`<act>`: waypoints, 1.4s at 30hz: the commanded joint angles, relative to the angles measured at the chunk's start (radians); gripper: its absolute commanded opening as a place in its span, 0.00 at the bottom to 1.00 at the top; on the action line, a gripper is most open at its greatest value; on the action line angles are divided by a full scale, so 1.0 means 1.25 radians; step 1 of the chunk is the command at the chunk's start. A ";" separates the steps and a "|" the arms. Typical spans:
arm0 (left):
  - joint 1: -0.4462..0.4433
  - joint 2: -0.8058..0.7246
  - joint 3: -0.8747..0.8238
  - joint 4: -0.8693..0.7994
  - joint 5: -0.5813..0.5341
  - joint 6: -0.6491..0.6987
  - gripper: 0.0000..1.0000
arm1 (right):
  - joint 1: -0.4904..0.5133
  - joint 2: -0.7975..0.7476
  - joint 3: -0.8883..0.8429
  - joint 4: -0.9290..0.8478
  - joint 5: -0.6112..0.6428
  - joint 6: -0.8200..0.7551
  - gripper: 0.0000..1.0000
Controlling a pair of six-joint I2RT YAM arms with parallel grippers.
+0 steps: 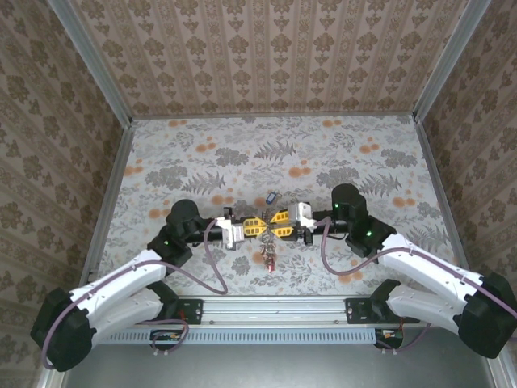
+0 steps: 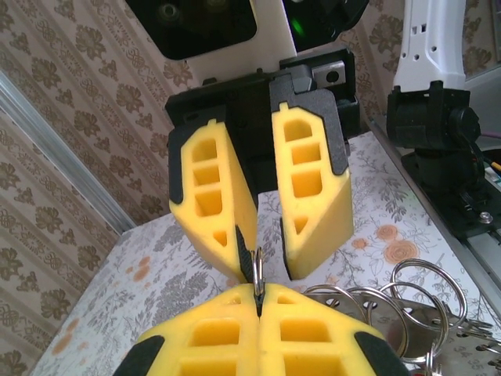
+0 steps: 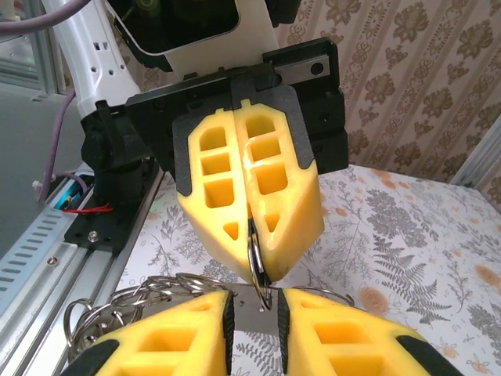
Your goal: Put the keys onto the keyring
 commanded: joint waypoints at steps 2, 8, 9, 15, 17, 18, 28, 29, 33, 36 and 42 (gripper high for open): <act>-0.008 0.008 0.000 0.102 0.010 -0.025 0.00 | 0.013 0.021 0.029 0.015 -0.020 -0.005 0.25; -0.010 0.031 -0.001 0.146 0.022 -0.058 0.00 | 0.015 0.019 0.023 0.033 -0.008 -0.001 0.19; -0.012 0.033 0.000 0.146 0.022 -0.059 0.00 | 0.015 0.015 0.021 0.035 -0.007 -0.001 0.19; -0.013 0.037 0.003 0.128 0.017 -0.056 0.00 | 0.015 -0.001 0.014 0.034 0.004 0.000 0.08; -0.014 0.038 0.009 0.113 0.016 -0.053 0.00 | 0.014 -0.006 0.013 0.035 0.005 -0.002 0.01; -0.013 0.038 0.010 0.103 0.013 -0.054 0.00 | 0.015 -0.007 0.011 0.034 0.005 -0.003 0.00; -0.013 0.040 0.069 -0.093 -0.020 -0.038 0.11 | 0.018 -0.026 0.028 -0.068 0.078 -0.071 0.00; -0.014 0.039 0.071 -0.101 -0.020 -0.037 0.11 | 0.018 -0.028 0.028 -0.075 0.085 -0.074 0.00; -0.014 0.046 0.083 -0.147 -0.022 -0.016 0.12 | 0.019 -0.024 0.037 -0.093 0.097 -0.083 0.00; -0.014 0.056 0.088 -0.155 -0.022 -0.010 0.12 | 0.022 -0.021 0.034 -0.082 0.108 -0.082 0.00; -0.015 0.064 0.092 -0.148 -0.024 -0.013 0.21 | 0.026 -0.026 0.018 -0.058 0.135 -0.082 0.00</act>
